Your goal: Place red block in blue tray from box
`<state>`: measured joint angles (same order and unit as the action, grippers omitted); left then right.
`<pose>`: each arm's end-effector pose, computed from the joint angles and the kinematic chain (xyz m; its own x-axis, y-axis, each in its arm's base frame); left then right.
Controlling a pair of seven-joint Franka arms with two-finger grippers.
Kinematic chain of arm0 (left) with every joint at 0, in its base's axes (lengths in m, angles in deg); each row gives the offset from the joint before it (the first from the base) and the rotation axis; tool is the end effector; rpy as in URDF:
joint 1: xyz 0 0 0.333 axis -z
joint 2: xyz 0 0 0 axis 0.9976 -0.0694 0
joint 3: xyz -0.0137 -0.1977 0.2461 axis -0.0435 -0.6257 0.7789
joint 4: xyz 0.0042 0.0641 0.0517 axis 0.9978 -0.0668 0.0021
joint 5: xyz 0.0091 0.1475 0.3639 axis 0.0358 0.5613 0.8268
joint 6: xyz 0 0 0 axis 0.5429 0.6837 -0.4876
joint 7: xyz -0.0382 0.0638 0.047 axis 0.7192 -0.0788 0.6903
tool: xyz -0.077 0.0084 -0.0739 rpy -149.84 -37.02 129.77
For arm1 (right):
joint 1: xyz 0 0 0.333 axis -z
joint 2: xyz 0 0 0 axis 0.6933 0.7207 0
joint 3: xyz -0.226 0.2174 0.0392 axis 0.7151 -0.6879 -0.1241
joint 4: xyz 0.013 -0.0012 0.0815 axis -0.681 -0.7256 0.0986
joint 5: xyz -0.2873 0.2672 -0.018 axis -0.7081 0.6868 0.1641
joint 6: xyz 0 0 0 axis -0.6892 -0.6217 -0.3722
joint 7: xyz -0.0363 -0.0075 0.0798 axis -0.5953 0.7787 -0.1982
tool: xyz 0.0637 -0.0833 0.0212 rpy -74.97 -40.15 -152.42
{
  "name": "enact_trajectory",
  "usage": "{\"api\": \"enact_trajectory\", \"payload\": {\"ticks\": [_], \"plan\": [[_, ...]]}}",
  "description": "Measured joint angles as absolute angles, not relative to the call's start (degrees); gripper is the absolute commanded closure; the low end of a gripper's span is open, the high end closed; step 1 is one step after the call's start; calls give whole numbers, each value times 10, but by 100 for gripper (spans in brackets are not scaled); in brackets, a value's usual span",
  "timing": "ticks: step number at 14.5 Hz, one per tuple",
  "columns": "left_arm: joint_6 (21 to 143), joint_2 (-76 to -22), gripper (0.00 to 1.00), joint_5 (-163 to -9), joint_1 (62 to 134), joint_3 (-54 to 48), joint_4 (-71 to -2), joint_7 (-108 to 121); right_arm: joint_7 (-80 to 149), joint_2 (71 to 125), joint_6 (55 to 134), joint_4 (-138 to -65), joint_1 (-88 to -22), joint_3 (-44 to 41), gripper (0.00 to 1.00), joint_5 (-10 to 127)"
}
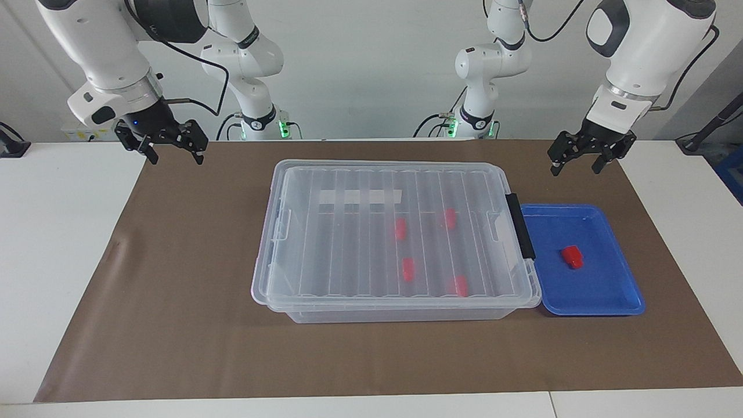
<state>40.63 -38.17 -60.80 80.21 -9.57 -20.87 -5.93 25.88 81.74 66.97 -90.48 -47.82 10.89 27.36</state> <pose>0.5606 -0.0363 0.6093 0.9977 -0.0128 0.0664 -0.0134 -0.9999 0.0095 0.5462 -0.0135 0.6115 0.9987 -0.0337 -0.0383 -0.0334 -0.9994 0.0082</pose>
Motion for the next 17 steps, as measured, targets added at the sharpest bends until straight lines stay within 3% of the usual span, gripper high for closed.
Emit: {"api": "enact_trajectory", "payload": {"ticks": [3,7,17], "plan": [[406,-383,0,-608,821,-78,-209,-59,259,817,670,-905,-478,109,0,274],[406,-384,0,-608,982,89,-209,-59,259,817,670,-905,-478,109,0,274],[406,-383,0,-608,990,89,-209,-59,259,818,670,-905,-478,109,0,274]]}}
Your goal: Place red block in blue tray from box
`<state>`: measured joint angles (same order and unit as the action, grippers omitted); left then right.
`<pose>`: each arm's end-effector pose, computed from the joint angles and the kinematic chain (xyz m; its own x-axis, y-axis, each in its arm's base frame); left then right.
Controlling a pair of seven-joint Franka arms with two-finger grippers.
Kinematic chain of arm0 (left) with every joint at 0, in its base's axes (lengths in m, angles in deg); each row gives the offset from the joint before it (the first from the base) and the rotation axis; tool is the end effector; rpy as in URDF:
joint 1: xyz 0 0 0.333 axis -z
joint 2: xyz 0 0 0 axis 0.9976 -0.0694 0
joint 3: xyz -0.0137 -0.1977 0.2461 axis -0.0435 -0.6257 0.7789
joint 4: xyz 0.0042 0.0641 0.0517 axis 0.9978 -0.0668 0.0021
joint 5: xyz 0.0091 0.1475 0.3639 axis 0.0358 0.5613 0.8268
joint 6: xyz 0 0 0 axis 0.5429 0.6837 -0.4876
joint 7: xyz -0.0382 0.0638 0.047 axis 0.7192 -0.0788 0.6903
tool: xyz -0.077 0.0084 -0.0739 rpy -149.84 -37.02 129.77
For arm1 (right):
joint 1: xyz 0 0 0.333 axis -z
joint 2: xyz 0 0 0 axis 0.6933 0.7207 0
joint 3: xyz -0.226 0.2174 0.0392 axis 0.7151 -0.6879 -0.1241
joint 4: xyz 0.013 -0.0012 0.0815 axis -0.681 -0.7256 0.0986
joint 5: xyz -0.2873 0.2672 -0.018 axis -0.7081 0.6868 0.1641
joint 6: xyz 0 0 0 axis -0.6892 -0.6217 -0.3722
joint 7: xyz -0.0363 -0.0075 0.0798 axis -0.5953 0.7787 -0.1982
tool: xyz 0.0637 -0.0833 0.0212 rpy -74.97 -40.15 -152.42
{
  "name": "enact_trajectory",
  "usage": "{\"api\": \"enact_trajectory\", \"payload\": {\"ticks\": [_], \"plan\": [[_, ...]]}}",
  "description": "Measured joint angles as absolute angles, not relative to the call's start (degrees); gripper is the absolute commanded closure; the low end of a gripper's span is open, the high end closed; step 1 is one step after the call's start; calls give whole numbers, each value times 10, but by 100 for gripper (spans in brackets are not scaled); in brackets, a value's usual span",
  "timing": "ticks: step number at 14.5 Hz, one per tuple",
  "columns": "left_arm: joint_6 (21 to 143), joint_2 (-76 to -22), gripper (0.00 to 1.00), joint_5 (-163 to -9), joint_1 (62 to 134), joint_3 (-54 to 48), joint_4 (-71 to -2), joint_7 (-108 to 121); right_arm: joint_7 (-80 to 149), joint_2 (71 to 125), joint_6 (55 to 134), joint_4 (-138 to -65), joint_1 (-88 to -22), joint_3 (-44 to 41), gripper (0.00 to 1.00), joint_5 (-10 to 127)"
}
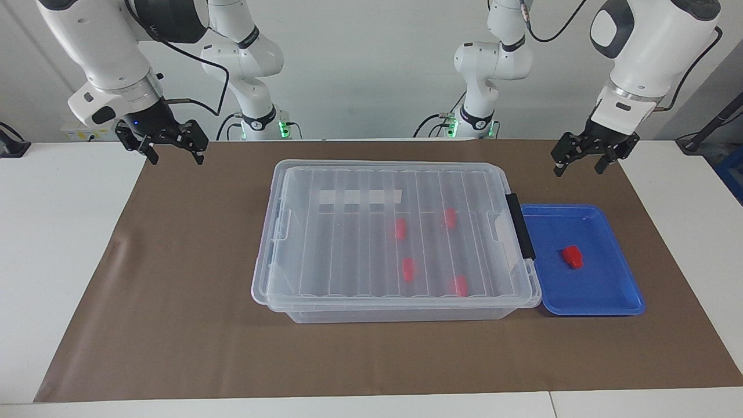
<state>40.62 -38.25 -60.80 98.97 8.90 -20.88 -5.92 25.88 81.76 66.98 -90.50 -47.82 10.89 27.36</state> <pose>0.5608 -0.0381 0.6084 0.9978 -0.0174 0.0645 -0.0183 -0.9997 0.0130 0.5463 -0.0135 0.6112 0.9987 -0.0337 -0.0388 -0.0334 -0.9994 0.0082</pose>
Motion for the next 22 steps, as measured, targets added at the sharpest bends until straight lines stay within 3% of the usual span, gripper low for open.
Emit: {"api": "enact_trajectory", "payload": {"ticks": [22], "plan": [[406,-382,0,-608,984,80,-209,-46,258,818,670,-905,-481,107,0,274]]}}
